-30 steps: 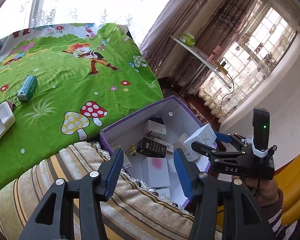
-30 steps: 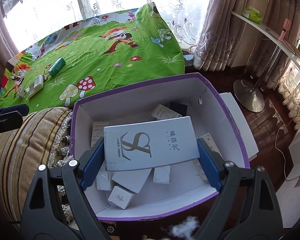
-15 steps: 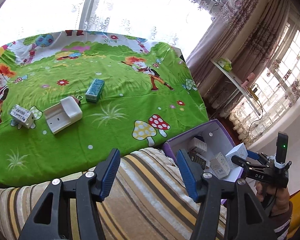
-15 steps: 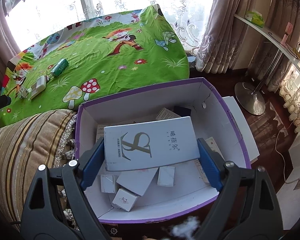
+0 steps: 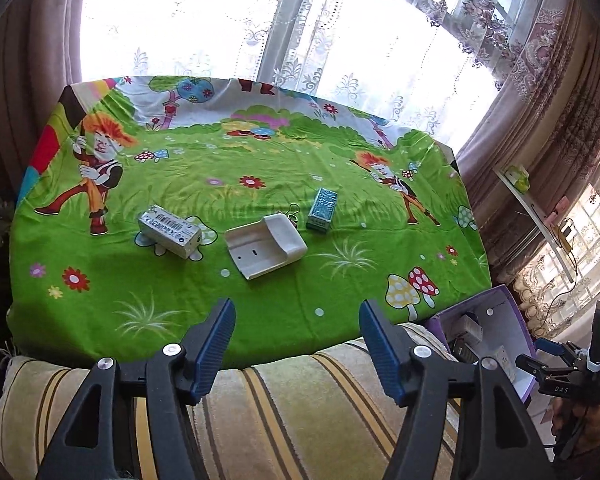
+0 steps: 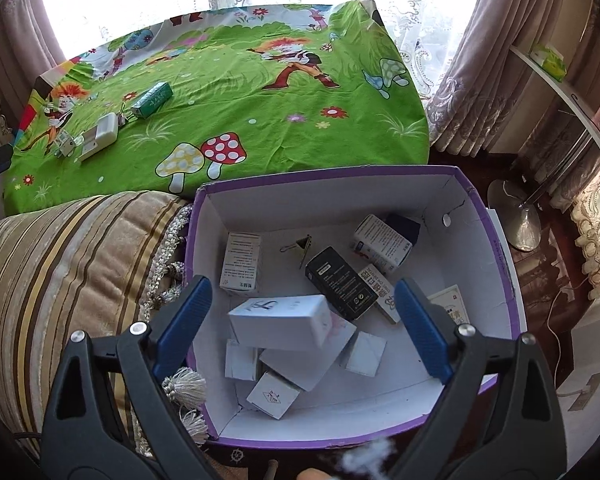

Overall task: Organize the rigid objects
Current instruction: 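Move both tools back over the remaining items on the bed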

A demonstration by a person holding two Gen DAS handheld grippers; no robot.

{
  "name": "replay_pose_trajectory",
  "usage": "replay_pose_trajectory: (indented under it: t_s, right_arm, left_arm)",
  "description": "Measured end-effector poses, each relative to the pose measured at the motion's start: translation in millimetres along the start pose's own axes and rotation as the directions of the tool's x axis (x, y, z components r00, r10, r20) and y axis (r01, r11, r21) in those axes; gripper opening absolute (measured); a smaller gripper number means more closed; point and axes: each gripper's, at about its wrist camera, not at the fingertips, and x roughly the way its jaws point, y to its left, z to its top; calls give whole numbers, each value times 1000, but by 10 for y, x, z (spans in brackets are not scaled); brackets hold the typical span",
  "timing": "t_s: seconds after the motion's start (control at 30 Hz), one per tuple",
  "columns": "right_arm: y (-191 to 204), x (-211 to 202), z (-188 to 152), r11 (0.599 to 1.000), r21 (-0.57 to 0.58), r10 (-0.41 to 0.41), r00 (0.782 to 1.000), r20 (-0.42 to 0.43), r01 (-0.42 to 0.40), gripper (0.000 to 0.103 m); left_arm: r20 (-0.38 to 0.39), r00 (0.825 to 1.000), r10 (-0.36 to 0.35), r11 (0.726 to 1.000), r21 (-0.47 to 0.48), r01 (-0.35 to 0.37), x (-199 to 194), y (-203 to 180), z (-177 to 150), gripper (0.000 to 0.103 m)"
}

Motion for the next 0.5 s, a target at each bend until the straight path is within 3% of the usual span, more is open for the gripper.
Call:
replay_pose_trajectory:
  t_s: [0.5]
  right_arm:
    - [315,51,224,999,-43,25,1000,0,-25,94]
  left_arm:
    - [-25,995,95,990,-98,-97,-72,767,81,66]
